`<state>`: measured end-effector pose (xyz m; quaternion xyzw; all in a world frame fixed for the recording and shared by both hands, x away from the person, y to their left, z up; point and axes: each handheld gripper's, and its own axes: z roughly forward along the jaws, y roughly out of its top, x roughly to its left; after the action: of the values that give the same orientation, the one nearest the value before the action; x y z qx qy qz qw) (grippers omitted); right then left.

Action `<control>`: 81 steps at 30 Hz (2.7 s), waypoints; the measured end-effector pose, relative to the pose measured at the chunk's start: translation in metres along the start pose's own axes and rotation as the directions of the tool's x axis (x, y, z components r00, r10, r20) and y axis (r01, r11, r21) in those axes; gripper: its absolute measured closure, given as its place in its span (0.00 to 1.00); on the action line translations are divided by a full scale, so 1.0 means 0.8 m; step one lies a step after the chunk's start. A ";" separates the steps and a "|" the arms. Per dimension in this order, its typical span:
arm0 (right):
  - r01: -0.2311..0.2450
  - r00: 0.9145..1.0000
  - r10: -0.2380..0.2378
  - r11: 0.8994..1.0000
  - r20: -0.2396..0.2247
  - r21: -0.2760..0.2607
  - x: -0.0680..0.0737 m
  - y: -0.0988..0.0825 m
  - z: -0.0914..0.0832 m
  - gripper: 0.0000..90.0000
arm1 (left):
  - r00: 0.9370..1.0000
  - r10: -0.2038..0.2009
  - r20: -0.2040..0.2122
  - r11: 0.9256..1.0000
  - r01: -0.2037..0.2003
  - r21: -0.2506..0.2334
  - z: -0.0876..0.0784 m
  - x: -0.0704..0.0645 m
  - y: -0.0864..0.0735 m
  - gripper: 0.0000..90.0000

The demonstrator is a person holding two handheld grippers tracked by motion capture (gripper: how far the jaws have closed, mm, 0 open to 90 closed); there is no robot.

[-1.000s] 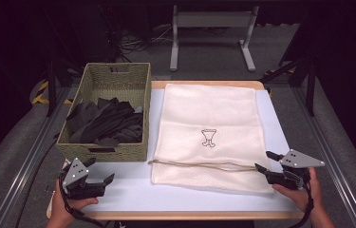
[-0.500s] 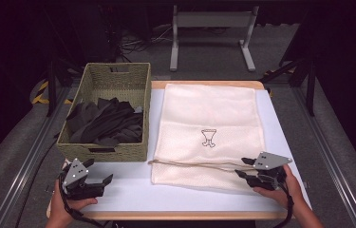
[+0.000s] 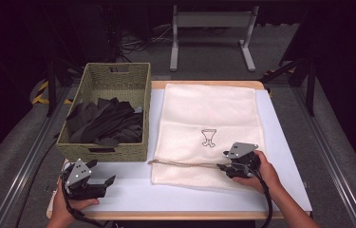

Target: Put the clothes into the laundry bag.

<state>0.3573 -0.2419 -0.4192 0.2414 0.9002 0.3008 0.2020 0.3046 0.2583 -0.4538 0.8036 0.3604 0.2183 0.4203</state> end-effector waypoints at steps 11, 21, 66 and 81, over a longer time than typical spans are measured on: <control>-0.001 0.999 0.003 0.999 -0.042 0.046 -0.001 0.015 0.031 0.49 | 1.000 0.001 0.023 1.000 -0.001 0.000 0.002 -0.001 0.000 0.14; 0.000 0.990 0.004 0.999 -0.139 0.033 -0.004 0.027 0.046 0.81 | 1.000 0.009 0.030 1.000 -0.008 -0.008 0.002 -0.003 0.003 0.14; -0.017 0.997 0.010 0.996 -0.074 -0.088 -0.003 0.052 0.010 0.96 | 0.985 0.165 0.057 0.968 -0.173 0.182 0.052 0.076 0.198 0.00; -0.018 0.996 0.011 0.997 -0.094 -0.073 0.000 0.051 0.018 0.96 | 0.971 0.188 0.145 0.888 -0.231 0.397 0.118 0.095 0.208 0.00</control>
<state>0.3773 -0.2067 -0.4036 0.2259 0.8952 0.3463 0.1662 0.4816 0.2029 -0.3636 0.9182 0.2874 0.1401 0.2337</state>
